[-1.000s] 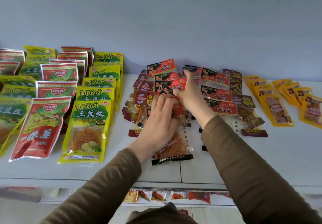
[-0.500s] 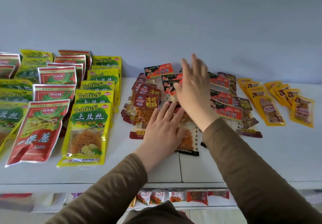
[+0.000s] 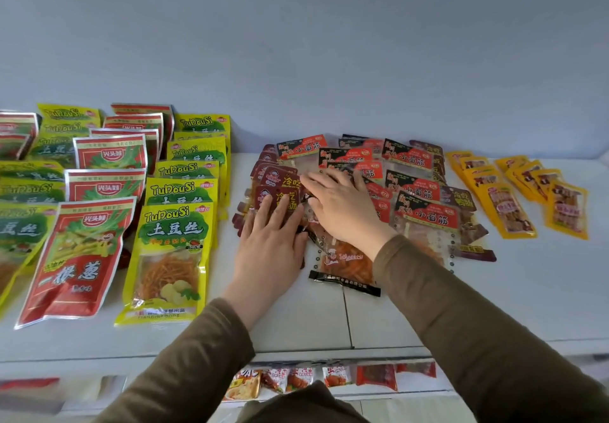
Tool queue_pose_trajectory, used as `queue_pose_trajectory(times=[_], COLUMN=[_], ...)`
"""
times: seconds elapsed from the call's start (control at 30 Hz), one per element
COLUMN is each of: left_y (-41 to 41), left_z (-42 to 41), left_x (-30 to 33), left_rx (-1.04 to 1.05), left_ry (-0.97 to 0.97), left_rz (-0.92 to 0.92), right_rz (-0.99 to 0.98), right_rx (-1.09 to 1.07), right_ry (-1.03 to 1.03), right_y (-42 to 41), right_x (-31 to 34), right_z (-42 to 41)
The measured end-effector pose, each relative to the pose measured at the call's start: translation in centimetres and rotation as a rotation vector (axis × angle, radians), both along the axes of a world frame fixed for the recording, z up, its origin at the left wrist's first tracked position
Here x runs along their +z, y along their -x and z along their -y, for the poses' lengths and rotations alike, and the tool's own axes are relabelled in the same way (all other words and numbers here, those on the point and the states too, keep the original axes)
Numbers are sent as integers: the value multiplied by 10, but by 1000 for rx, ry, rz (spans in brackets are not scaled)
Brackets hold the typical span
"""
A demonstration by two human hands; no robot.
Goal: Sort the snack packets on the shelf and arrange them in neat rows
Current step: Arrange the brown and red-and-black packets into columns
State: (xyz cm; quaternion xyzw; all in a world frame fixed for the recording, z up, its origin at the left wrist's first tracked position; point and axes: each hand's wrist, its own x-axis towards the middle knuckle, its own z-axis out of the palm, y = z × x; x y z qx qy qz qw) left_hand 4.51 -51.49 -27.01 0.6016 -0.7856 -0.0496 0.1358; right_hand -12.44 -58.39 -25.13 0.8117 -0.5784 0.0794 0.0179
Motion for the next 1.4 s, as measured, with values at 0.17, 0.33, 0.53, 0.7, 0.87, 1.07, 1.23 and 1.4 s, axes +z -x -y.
queue_pose_trajectory(times=[0.17, 0.33, 0.53, 0.7, 0.87, 1.07, 1.23, 1.4], left_y=[-5, -5, -6, -5, -4, -6, -8, -11], left_z=[-2, 0, -1, 1, 3, 4, 5, 3], left_x=[-7, -8, -9, -8, -7, -8, -8, -2], left_rx=[34, 37, 54, 82, 117, 206, 214, 230], left_ry=[28, 47, 76, 48, 27, -12, -35, -32], left_rz=[3, -41, -85, -17, -50, -135, -180, -188], right_rz=[-51, -35, -127, -139, 822, 1220, 1229, 1241], right_rx=[-120, -62, -21, -54, -147, -477, -538, -515], right_ry=[37, 172, -11, 36, -392, -602, -521, -500], right_y=[9, -11, -14, -5, -58, -86, -100, -97], right_x=[4, 16, 7, 28, 50, 31, 32, 32], right_z=[4, 9, 19, 15, 29, 68, 79, 91])
